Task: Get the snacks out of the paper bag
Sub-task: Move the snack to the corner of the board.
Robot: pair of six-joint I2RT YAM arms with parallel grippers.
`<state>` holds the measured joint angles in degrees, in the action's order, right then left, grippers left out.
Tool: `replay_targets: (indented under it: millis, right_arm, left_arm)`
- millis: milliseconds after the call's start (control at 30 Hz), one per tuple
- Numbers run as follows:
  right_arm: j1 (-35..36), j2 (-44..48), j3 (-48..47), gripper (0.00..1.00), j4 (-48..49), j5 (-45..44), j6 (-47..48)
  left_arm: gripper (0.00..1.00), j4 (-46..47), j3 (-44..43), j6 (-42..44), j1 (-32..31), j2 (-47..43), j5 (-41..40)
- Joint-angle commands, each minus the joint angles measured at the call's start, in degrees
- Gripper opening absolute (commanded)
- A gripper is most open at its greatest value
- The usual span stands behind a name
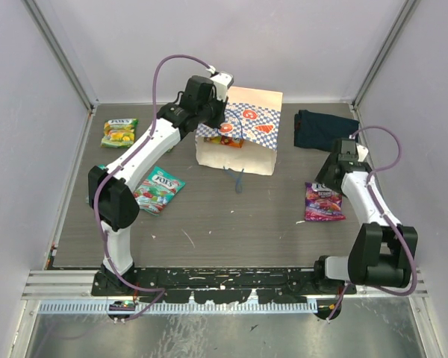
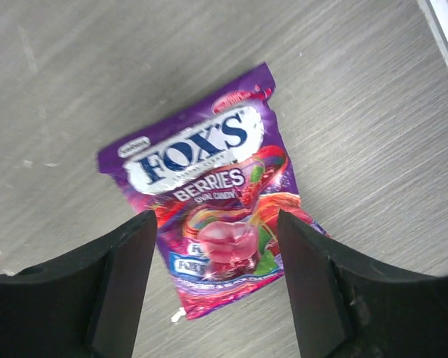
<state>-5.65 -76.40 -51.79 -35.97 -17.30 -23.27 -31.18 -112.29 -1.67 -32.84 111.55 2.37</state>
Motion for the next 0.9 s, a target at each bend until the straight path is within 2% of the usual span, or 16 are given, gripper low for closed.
replay_targets:
  millis: [0,33,100,133,233,333,533,867]
  right_arm:
    - [0.1,5.1,-4.1,0.60,0.6,0.8,-3.0]
    - [0.1,5.5,-3.9,0.49,0.8,1.9,-3.7]
    - [-0.4,5.7,-3.0,0.15,1.3,6.3,-4.9]
    - [-0.9,5.6,-2.4,0.03,1.7,9.4,-5.3]
    - [-2.0,5.7,0.7,0.01,4.1,16.0,-7.0]
    - [-3.7,5.6,4.3,0.01,5.7,18.3,-8.1]
    - [-8.5,4.0,11.8,0.01,9.3,17.8,-6.8]
    - [-13.9,-2.2,12.0,0.01,15.7,19.6,-3.2]
  left_arm:
    - [0.00,1.3,-2.3,-1.2,0.4,-0.6,1.3]
    - [0.00,1.3,-2.2,-1.4,0.4,-0.6,1.4]
    - [0.00,1.3,-2.2,-1.6,0.4,-0.7,1.6]
    - [0.00,1.4,-2.1,-1.7,0.4,-0.9,1.6]
    - [0.00,1.4,-1.6,-1.8,0.4,-1.4,1.7]
    - [0.00,1.5,-0.9,-1.8,0.4,-1.9,1.5]
    - [0.00,1.5,0.1,-1.9,0.4,-2.5,1.6]
    - [0.00,1.1,0.8,-2.3,0.5,-2.8,1.7]
